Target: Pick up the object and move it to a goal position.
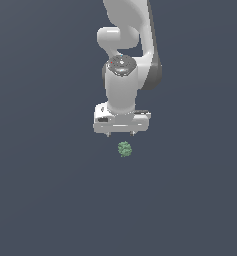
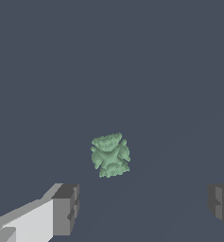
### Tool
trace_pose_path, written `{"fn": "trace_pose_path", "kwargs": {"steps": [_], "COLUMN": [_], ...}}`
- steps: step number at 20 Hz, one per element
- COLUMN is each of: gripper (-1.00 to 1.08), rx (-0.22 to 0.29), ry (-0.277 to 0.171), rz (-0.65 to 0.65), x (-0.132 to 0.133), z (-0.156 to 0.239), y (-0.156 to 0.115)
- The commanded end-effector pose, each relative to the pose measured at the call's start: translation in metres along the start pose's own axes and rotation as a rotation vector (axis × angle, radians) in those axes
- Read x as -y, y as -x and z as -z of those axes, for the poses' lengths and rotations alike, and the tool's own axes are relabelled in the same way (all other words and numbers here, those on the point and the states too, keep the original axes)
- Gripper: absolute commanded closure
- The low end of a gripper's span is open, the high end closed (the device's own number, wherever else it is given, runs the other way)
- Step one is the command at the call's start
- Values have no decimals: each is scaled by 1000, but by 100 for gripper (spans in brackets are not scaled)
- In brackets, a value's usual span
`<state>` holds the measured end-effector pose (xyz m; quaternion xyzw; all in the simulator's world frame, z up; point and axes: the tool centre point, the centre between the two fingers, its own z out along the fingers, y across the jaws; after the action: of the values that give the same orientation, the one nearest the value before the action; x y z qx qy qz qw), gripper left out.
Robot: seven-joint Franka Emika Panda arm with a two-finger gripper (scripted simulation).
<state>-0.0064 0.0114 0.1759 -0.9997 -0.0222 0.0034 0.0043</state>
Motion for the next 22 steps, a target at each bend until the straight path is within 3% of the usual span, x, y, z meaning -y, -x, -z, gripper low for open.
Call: {"fn": "trace_pose_path", "kwargs": {"steps": [1, 12, 22], "gripper": [-92, -92, -92], "rx": [0, 7, 3], "ry": [0, -31, -19], "rz": [0, 19, 65], "x": [0, 23, 22], "z": [0, 1, -20], "y": [0, -1, 1]}}
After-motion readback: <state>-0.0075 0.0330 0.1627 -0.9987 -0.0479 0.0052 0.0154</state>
